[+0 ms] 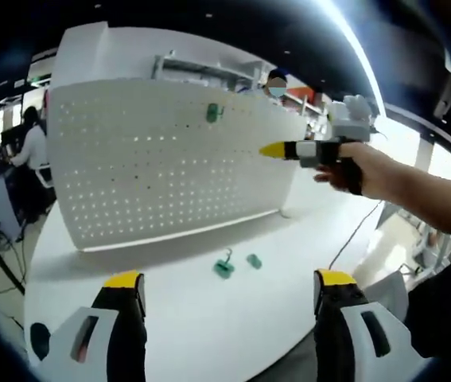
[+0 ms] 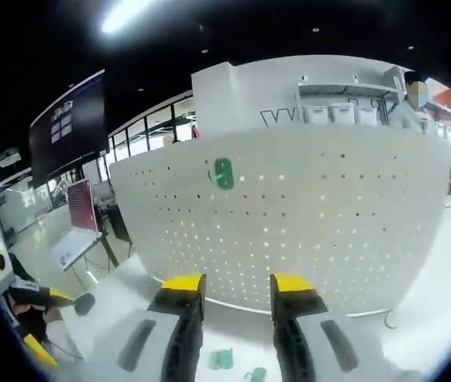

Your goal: Insert the hook assembly into the mounting plate slot until the hook locks in place.

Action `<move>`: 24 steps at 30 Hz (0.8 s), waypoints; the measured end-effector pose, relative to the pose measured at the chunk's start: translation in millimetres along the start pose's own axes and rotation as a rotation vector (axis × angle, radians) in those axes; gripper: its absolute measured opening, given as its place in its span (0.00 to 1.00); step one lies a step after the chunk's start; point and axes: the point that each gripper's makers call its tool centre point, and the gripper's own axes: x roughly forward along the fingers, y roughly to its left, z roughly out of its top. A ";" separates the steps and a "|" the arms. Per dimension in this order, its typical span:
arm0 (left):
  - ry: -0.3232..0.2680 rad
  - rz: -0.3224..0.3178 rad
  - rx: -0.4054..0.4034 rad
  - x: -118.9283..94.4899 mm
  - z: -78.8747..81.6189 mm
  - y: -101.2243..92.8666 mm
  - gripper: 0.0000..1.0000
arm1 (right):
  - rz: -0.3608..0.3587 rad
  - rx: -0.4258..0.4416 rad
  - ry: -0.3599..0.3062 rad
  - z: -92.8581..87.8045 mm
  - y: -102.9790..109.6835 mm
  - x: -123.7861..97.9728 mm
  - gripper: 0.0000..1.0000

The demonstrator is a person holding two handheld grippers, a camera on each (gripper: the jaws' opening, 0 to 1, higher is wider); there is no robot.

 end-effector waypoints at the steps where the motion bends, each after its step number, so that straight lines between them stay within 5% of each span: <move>1: 0.002 0.001 0.000 -0.6 -1.0 -0.2 0.88 | 0.001 -0.003 0.013 -6.4 -0.5 -2.4 0.30; 24: 0.059 0.007 0.003 -3.7 -18.0 -4.3 0.87 | 0.044 -0.001 0.219 -121.8 17.2 -64.7 0.30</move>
